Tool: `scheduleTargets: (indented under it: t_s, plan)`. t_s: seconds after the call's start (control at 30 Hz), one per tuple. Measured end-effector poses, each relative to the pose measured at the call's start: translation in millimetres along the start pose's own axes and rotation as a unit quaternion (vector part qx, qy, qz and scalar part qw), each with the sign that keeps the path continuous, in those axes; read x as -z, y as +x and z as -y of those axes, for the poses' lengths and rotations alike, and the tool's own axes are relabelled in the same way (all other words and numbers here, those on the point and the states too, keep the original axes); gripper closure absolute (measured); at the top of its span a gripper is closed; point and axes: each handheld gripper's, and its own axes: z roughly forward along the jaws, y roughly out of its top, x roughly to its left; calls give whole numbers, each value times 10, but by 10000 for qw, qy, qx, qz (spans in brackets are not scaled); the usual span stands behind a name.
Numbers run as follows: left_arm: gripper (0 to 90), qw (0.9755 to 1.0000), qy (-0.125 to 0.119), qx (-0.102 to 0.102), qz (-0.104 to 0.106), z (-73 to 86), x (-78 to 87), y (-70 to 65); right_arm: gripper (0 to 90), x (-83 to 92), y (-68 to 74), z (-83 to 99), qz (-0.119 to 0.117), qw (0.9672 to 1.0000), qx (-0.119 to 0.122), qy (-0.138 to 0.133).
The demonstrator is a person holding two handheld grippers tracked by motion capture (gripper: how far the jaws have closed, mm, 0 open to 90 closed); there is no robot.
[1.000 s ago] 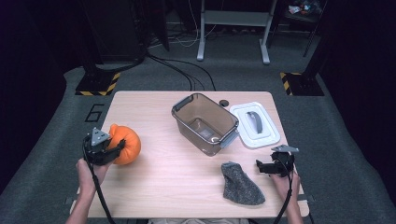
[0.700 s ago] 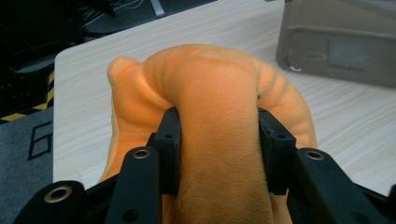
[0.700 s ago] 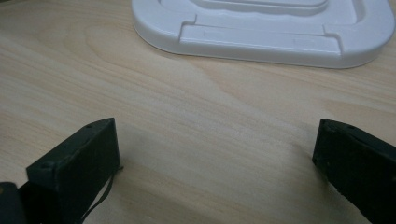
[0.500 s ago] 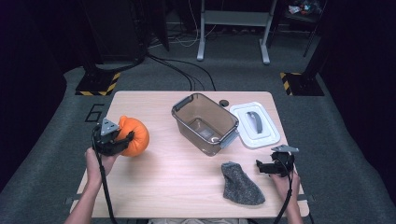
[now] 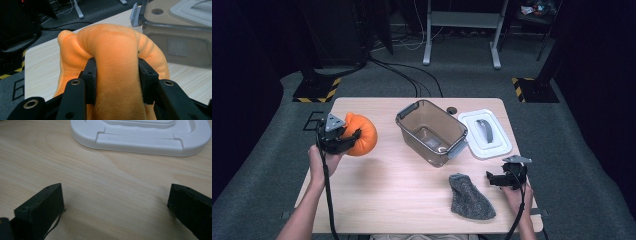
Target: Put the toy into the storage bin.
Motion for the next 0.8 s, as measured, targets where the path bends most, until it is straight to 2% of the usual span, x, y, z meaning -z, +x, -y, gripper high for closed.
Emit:
scheduleTargets:
  t_s: [0.53, 0.8]
  plan:
    - [592, 9997, -131, -179, 133, -425, -129, -75, 0, 0, 0, 0, 1, 10000, 1, -3]
    - [590, 9991, -180, -337, 209, -662, -201, -174, 0, 0, 0, 0, 3, 10000, 3, -2]
